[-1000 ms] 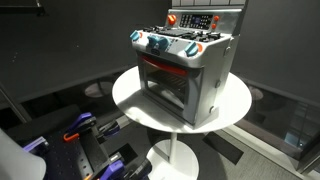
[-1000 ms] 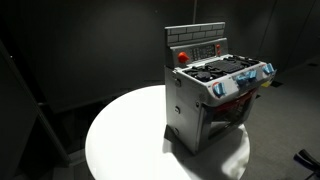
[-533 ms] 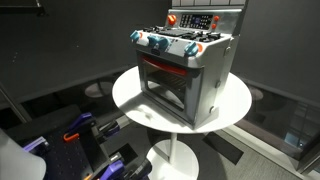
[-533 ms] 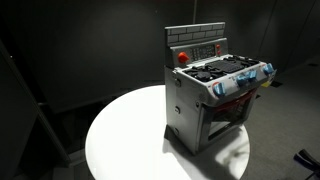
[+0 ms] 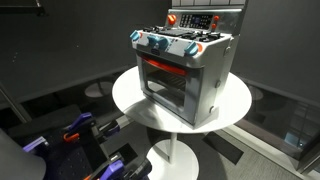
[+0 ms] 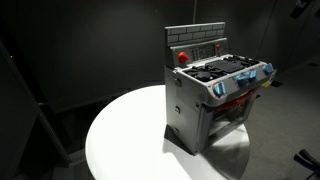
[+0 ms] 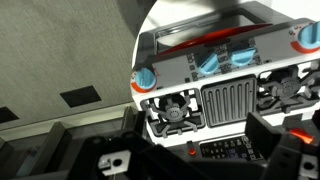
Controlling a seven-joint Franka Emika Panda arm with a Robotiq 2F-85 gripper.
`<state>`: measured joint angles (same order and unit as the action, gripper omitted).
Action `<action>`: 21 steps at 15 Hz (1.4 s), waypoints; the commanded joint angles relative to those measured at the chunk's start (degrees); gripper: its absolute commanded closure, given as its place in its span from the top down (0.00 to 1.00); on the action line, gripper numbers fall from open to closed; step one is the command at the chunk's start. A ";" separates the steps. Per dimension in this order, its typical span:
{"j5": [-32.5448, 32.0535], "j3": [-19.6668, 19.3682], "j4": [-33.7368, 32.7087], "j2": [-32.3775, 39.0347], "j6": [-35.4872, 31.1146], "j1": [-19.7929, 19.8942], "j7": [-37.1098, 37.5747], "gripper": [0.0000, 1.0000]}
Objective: Press the top red button on the right side of the stove
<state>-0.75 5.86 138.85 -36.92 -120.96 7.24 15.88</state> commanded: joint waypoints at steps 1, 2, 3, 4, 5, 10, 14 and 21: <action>-1.52 -0.24 -6.70 9.02 -1.70 1.16 3.05 1.00; -1.93 -0.31 -7.99 11.15 -2.41 1.43 3.59 1.00; -2.32 -0.41 -9.31 13.31 -2.82 1.60 4.10 1.00; -2.96 -0.44 -10.79 15.57 -3.29 1.86 4.94 1.00; -3.84 -0.44 -12.36 18.02 -3.64 2.18 6.02 1.00; -7.62 -1.72 -20.65 28.88 -2.97 1.73 10.98 1.00; -9.00 -3.42 -26.82 36.02 -2.23 0.33 13.76 1.00; -7.83 -6.20 -26.66 37.94 -3.67 -2.18 12.49 1.00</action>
<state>-8.65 1.24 112.34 1.01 -124.81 6.61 28.46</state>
